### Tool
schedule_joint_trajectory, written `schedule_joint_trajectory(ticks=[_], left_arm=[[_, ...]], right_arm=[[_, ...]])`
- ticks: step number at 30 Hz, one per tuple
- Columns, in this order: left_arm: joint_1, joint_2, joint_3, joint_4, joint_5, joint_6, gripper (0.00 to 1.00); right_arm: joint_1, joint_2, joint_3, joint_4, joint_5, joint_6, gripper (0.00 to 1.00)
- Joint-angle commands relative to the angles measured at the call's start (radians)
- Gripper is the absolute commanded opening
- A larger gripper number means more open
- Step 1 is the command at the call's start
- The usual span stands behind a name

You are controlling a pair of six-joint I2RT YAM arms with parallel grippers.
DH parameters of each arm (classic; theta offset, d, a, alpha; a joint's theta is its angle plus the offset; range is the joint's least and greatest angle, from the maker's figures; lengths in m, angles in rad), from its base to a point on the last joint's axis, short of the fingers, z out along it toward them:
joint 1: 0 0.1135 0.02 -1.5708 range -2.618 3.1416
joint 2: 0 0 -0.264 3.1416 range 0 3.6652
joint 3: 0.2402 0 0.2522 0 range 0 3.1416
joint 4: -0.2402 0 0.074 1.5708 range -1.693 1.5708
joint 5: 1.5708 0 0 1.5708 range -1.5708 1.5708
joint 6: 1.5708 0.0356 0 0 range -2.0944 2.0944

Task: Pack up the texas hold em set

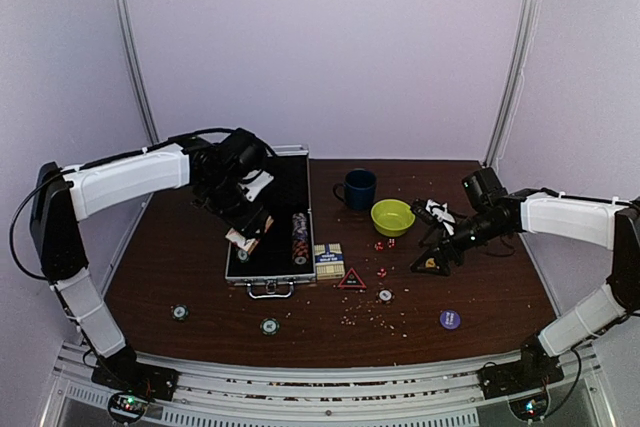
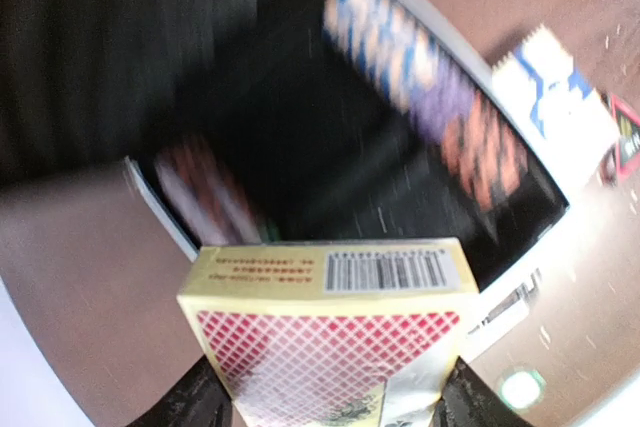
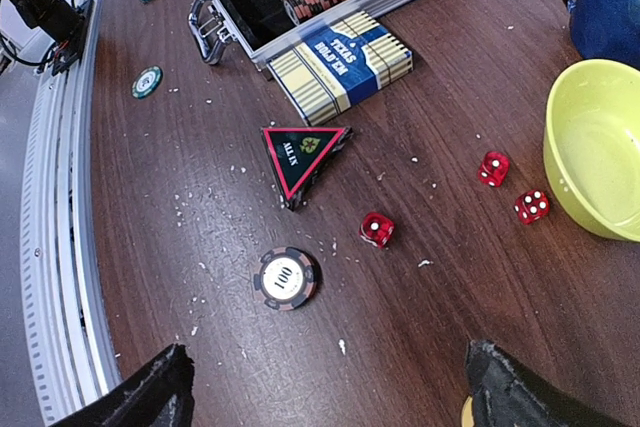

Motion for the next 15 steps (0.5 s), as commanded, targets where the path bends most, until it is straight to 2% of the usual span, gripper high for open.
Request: schedule_joint_trajectory(ticks=[1, 6, 15], left_arm=[[-0.002, 0.08, 0.062, 0.291, -0.113, 0.336, 0.49], [-0.003, 0.221, 0.163, 0.309, -0.133, 0.544, 0.5], [-0.002, 0.265, 0.159, 0.363, -0.142, 0.715, 0.5]], right_arm=[[-0.004, 0.019, 0.02, -0.022, -0.051, -0.002, 0.95], [-0.004, -0.007, -0.003, -0.015, -0.051, 0.006, 0.94], [-0.006, -0.03, -0.016, -0.014, -0.021, 0.007, 0.94]])
